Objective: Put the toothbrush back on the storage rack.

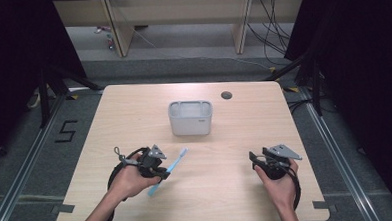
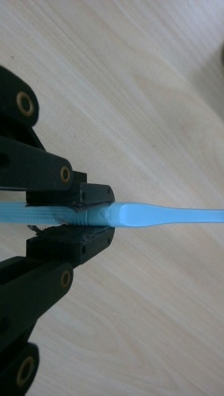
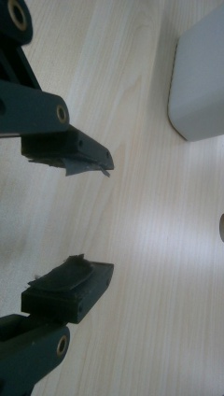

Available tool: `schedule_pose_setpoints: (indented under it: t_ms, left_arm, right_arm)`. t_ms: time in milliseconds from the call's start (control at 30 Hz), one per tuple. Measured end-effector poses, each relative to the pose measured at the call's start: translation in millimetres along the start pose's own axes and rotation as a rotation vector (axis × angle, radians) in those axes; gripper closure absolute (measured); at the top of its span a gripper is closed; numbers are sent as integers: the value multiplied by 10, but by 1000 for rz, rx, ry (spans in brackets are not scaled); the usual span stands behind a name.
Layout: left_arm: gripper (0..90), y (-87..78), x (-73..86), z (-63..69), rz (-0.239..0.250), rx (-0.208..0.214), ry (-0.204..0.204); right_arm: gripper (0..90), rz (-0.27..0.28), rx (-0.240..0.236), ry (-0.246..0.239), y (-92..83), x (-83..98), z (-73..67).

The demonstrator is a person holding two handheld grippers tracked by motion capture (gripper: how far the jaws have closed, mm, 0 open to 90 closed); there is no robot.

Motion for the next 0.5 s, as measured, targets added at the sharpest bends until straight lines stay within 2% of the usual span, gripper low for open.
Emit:
schedule_pose_setpoints:
  t_ms: [133, 233, 267, 300, 333, 400, 433, 467, 500]
  left_arm:
    - [785, -25, -1, -33, 64, -3, -43]
    - [785, -56, -6, -61, 116, -14, -55]
    - [785, -56, -6, -61, 116, -14, -55]
    - [785, -66, -6, -67, 129, -18, -61]
    - [785, -75, -3, -82, 150, -21, -73]
    - [785, -79, 3, -95, 154, -27, -72]
    - [785, -77, 5, -102, 164, -28, -83]
    - [785, -85, 9, -123, 178, -32, -87]
    - [785, -92, 8, -132, 192, -34, -91]
  right_arm:
    - [439, 14, 1, 0, 15, -1, 3]
    - [435, 6, 7, -1, 9, 6, 5]
    - [435, 4, 1, 14, 6, 7, -7]
    - [435, 4, 1, 14, 6, 7, -7]
    - [433, -5, -5, 37, -1, 15, -35]
    - [432, -6, -7, 38, -1, 15, -39]
    - [431, 1, 3, 15, -1, 10, -20]
    - [431, -3, -1, 27, -2, 13, -31]
    - [430, 3, 6, 2, -2, 8, -11]
Point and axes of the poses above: each handheld gripper's, and its own axes: y roughly forward along the jaws, x roughly out of its underside, z roughly to its right, the point moved 5 cm from there along y, roughly forward along the jaws, and after that the axes turned 15 degrees about -z, right-handed, at the moved point
